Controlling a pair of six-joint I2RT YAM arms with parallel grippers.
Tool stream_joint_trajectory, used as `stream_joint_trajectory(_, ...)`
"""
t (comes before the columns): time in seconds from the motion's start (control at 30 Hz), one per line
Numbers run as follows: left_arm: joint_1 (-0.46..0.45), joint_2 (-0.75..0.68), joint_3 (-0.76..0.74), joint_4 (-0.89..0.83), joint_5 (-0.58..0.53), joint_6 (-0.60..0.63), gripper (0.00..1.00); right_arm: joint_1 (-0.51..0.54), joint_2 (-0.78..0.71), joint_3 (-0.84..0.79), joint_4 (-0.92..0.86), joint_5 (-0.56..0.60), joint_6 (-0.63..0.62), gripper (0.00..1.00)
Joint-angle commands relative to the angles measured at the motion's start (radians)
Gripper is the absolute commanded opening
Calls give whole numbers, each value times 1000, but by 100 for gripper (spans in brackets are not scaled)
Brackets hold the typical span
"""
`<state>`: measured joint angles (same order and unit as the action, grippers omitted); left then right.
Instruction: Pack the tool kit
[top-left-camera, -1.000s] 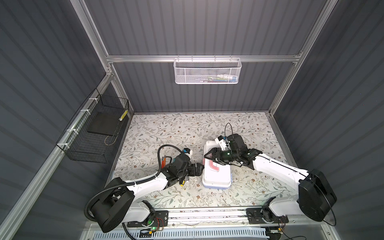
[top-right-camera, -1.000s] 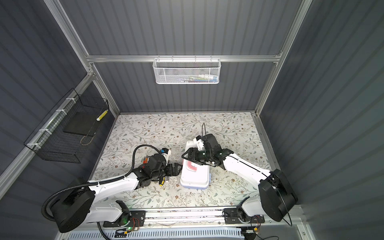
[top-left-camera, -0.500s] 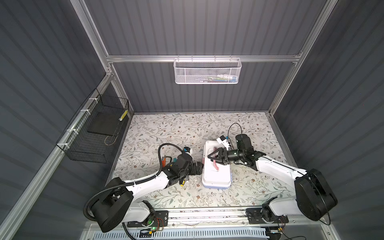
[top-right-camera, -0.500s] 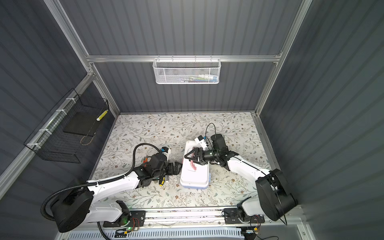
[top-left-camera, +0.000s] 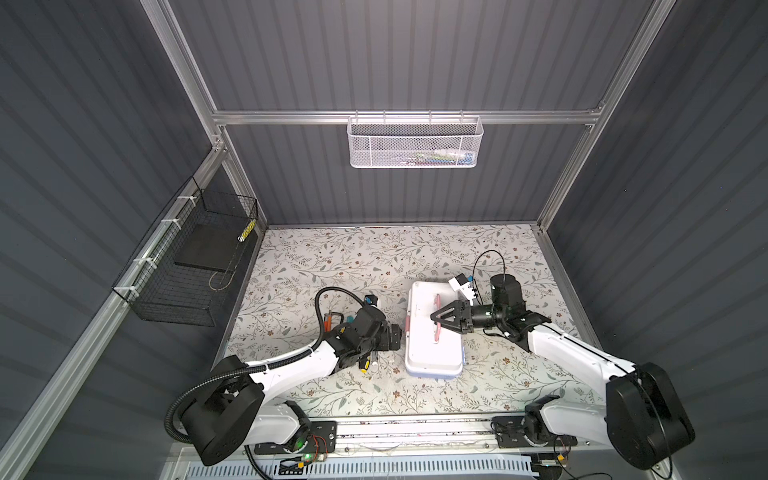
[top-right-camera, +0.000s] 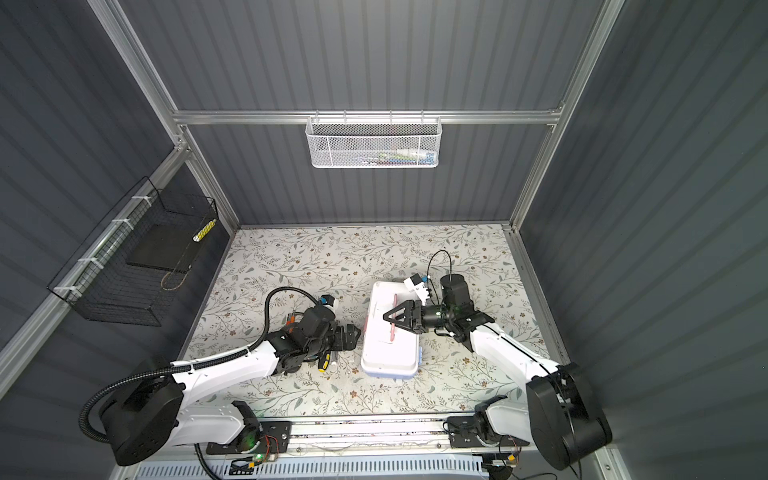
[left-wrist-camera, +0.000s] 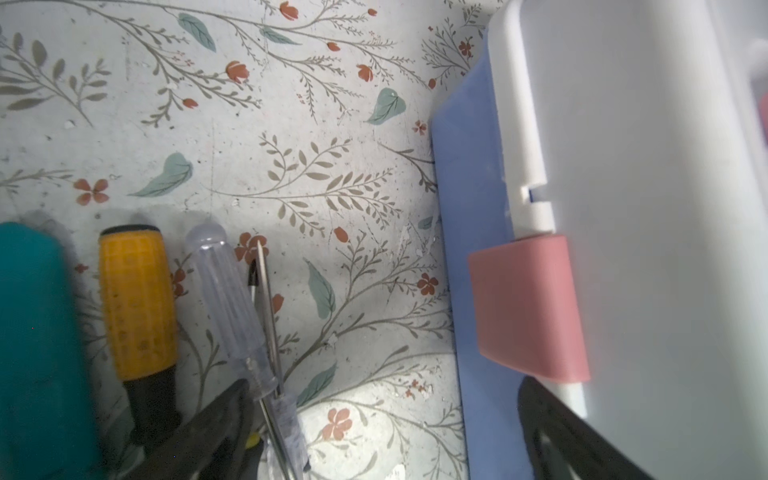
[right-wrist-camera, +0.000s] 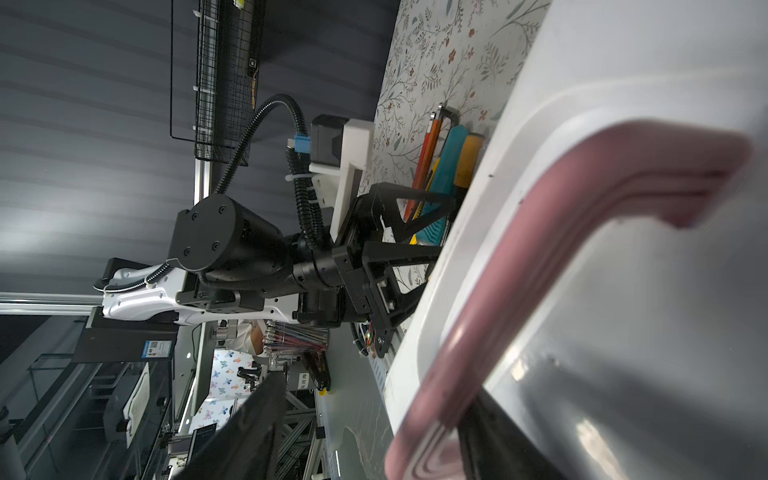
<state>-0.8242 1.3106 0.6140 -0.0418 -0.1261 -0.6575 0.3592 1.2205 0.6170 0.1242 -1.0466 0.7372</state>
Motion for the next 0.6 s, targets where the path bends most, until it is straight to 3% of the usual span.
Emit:
stream_joint_trajectory(0.0, -5, -27, 36, -57, -30, 25, 100, -7, -56, 42, -191, 79, -142, 67)
stream_joint_trajectory(0.1, -4, -35, 47, -73, -41, 43, 100, -7, -90, 86, -346, 177, -206, 67)
stream_joint_trajectory(0.23, -4, -57, 52, -86, -73, 60, 99, 8, -148, 136, -459, 314, -195, 66)
stream_joint_trajectory(0.33, -4, -85, 47, -106, -116, 63, 99, 58, -169, 210, -620, 507, -176, 66)
stream_joint_trajectory(0.47, -5, -142, 73, -234, -263, 32, 99, 196, -160, 332, -801, 847, -116, 65)
stream_joint_trajectory(0.57, -5, -217, 59, -244, -289, 41, 99, 303, -112, 427, -870, 1004, -74, 65)
